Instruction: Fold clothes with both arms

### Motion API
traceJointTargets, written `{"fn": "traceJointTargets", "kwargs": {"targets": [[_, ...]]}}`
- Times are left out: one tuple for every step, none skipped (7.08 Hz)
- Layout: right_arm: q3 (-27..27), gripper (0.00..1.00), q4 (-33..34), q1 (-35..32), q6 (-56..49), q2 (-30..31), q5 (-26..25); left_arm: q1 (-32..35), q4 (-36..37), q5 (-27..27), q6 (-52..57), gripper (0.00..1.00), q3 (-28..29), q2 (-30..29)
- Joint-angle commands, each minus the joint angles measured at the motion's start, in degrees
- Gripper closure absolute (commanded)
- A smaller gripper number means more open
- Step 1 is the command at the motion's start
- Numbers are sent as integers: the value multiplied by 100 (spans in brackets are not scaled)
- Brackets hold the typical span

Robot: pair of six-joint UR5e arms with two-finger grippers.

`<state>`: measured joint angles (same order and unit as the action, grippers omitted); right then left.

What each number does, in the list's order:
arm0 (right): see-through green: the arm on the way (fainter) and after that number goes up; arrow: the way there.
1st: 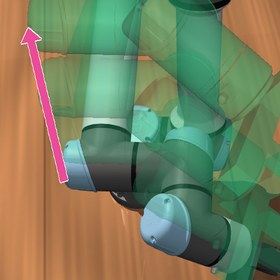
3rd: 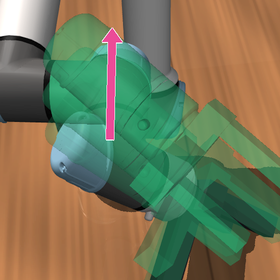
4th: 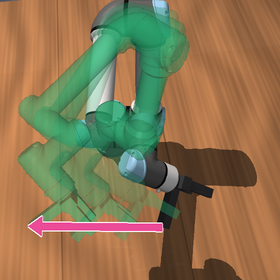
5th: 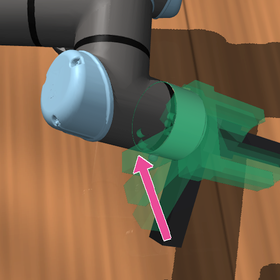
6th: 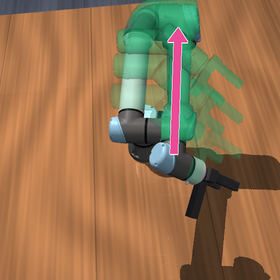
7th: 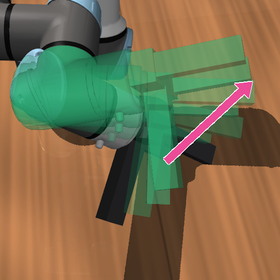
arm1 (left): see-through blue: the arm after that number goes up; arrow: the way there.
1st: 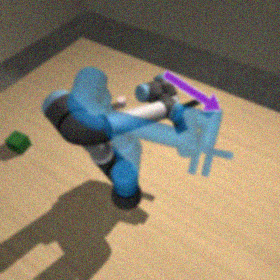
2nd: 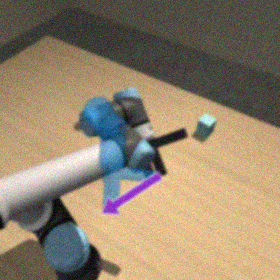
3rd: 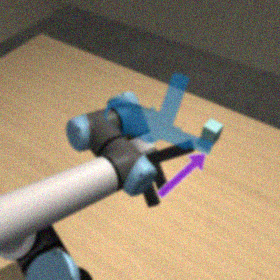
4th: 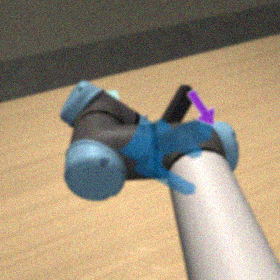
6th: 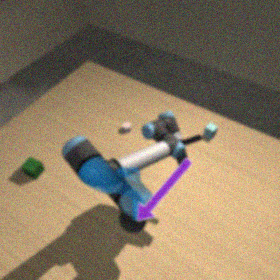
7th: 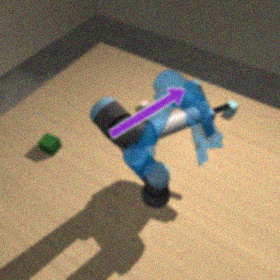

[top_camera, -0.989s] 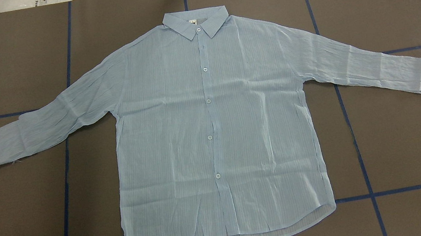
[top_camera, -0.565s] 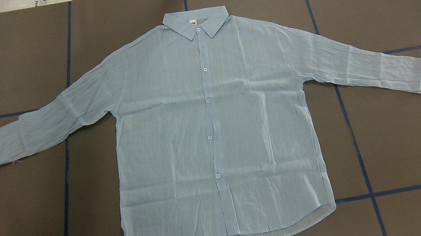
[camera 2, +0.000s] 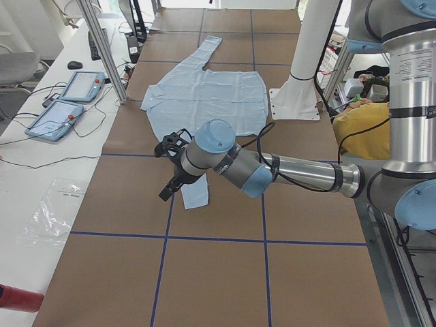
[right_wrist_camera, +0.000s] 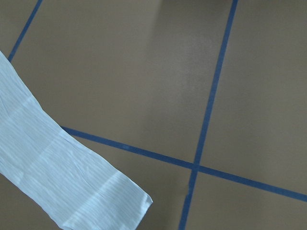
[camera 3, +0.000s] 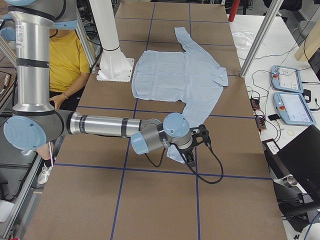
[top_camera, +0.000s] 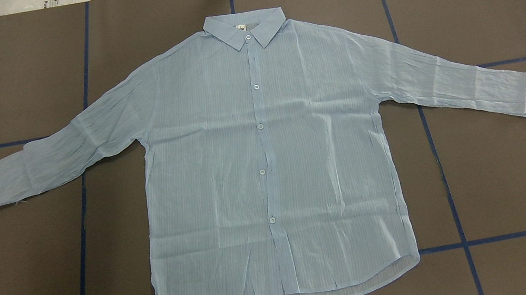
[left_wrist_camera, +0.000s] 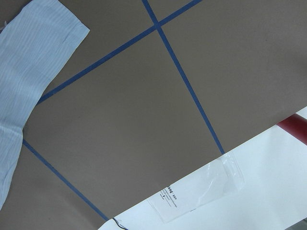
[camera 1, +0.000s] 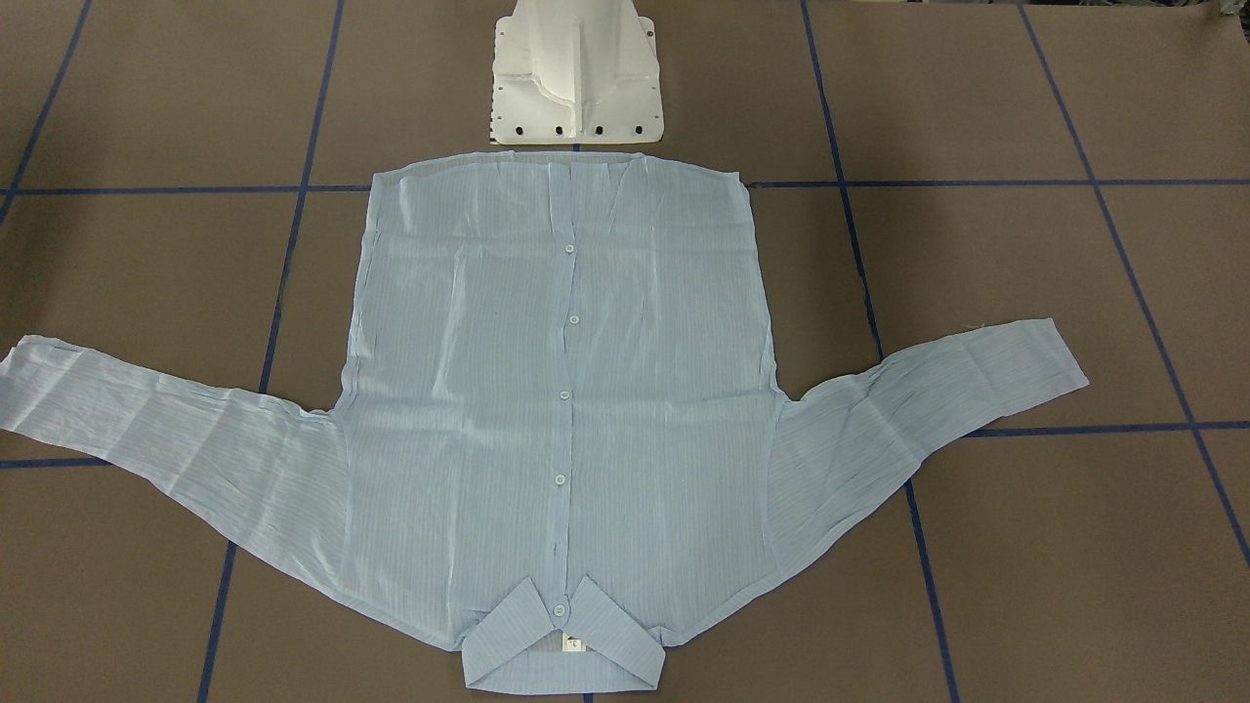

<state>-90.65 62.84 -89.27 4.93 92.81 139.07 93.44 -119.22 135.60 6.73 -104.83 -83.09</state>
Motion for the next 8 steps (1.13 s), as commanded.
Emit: {"fn": "traceJointTargets", "kwargs": {"targets": [[344,1,-1283,767,2114,-106,-342,16,-22,19,4,0,-11,73],[685,1,-2336,1249,3153,-62,-867,17,-57,19,4,0,-3,74],[1115,3,-3390,1637,4146,-35,-1247,17,-84,19,4,0,-3,82],[1284,7,-4106,1945,4817,130,-1468,17,-84,19,4,0,-3,83],[1277,14,-4269,2227,5111,297,-1697,17,-84,19,4,0,6,83],[1277,20,-4297,2473,5271,386,-1951,17,-84,19,4,0,6,83],[1295,25,-4289,2780,5464,491,-2328,17,-84,19,4,0,6,83],[1286,27,-4289,2957,5518,588,-2488,17,-84,19,13,0,6,109]]}}
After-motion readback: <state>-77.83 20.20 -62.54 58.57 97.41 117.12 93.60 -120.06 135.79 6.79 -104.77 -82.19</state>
